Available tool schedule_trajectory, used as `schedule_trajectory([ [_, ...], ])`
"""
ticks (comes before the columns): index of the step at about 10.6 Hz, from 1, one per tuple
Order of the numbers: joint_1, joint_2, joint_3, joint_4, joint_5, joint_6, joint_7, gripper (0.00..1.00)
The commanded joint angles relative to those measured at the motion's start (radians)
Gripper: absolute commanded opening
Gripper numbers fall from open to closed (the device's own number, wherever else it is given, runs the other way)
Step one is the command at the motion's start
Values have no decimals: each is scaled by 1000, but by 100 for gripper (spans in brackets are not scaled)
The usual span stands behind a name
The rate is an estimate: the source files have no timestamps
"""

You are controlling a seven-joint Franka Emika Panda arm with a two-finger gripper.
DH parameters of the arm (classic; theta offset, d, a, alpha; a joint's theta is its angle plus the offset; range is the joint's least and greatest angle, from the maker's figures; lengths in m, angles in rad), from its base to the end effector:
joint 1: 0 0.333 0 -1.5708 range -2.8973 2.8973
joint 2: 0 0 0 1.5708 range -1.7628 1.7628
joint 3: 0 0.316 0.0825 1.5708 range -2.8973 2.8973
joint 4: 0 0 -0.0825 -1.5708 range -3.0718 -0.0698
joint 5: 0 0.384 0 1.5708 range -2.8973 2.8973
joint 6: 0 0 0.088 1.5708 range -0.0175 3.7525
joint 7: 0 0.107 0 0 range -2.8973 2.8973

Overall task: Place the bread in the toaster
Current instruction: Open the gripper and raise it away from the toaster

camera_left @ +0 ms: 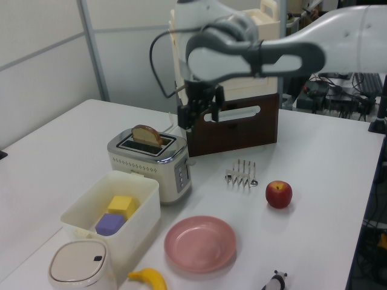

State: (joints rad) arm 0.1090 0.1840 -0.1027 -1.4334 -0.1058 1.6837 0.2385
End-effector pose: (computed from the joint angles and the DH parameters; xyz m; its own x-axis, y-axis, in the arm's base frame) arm 0.6210 -0.0003 0.5934 0.9724 -0.2139 0.0938 -0.2233 -0.9691 0.1049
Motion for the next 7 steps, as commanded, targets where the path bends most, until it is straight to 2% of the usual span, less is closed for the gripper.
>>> schedule_trajectory([
  [1,14,-162,-22,-119,118,-121,-158,100],
  [7,9,-162,-28,-114,121,-156,-197,100],
])
